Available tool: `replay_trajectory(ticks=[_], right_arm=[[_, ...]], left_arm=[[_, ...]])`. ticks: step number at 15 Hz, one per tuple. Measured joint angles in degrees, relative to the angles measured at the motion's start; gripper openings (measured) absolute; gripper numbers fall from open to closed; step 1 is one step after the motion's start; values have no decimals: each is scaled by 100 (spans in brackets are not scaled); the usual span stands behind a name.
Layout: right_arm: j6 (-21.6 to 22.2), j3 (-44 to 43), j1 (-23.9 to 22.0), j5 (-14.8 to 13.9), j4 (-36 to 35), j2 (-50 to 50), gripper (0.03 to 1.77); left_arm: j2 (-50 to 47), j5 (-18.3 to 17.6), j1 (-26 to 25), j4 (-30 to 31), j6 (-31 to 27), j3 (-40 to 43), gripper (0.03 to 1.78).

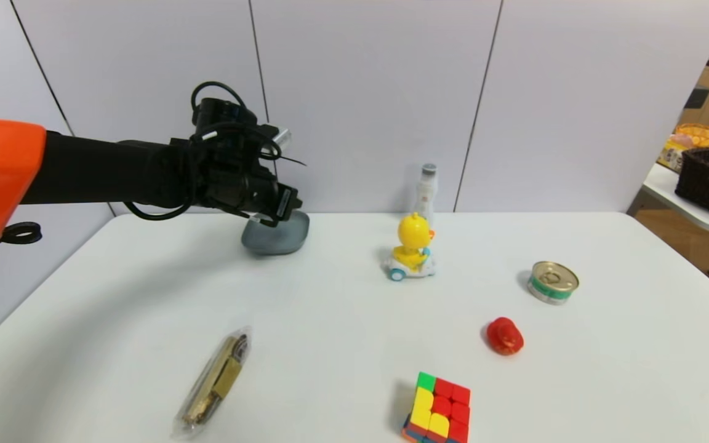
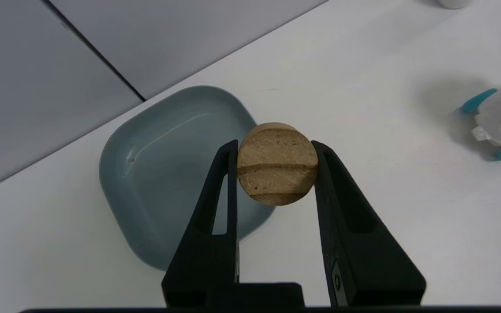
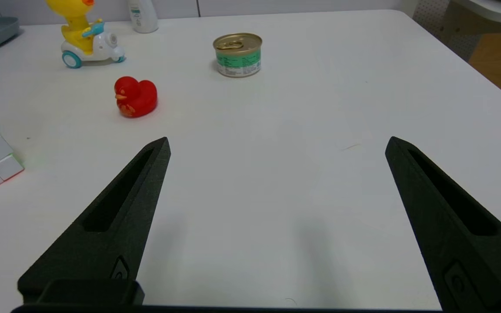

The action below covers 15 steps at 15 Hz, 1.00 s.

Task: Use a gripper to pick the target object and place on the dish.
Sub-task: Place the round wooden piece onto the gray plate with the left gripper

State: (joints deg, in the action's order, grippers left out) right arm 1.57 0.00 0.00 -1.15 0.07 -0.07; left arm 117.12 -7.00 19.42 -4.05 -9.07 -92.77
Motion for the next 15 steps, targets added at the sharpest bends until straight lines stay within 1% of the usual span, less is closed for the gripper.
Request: replay_trajectory(ticks=[2, 5, 15], right_arm=[[0, 0, 0, 0, 2, 0, 171], [-1, 0, 0, 0, 2, 0, 171], [0, 0, 0, 2, 2, 0, 171]], left_arm=[[177, 2, -197, -16, 4, -106, 52], [463, 0, -361, -30, 9, -343, 52], [1329, 0, -507, -239, 39, -800, 52]])
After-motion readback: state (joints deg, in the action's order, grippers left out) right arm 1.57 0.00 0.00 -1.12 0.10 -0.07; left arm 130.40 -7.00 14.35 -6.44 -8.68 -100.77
